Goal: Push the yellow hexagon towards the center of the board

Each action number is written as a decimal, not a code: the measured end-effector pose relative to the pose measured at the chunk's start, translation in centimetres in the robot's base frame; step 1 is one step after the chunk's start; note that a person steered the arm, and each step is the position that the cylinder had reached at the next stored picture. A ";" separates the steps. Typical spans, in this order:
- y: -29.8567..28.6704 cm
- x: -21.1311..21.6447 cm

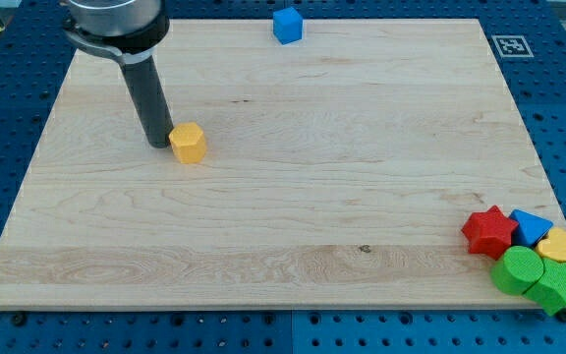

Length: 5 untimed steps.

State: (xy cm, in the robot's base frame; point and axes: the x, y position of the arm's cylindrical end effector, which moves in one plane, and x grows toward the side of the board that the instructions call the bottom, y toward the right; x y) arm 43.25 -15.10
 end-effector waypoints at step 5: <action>3.5 0.8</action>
State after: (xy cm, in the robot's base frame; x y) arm 44.08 -11.59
